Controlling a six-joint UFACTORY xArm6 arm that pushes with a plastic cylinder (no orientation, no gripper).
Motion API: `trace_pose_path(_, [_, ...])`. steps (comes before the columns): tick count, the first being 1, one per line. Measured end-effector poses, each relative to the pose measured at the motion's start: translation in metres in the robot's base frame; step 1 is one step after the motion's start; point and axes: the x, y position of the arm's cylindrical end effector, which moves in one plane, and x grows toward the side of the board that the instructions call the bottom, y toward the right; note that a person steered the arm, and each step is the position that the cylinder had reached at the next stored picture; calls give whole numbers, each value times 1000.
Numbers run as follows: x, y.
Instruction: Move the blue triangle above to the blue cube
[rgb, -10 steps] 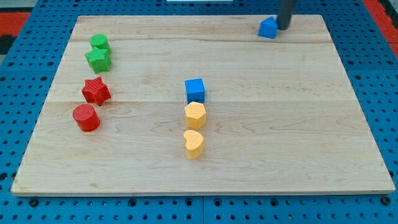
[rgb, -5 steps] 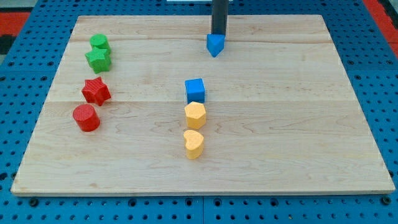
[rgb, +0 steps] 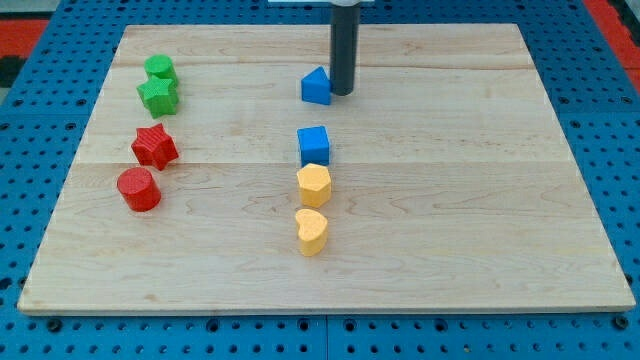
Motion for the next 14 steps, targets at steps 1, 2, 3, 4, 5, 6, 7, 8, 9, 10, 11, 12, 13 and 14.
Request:
trace_pose_path(1, [1, -10])
trace_pose_path(2, [-31, 3])
trace_pose_path(3, [-39, -51])
trace_pose_path(4, [-35, -66])
trace_pose_path(5, [-33, -42])
trace_pose_path(6, [-21, -18])
trace_pose_path(7, [0, -16])
trace_pose_path(8, [11, -16])
trace_pose_path(9, [9, -16])
trace_pose_path(10, [2, -31])
trace_pose_path(11, [-7, -56])
trace_pose_path(12, [-14, -89])
trace_pose_path(13, [-11, -105])
trace_pose_path(14, [11, -83])
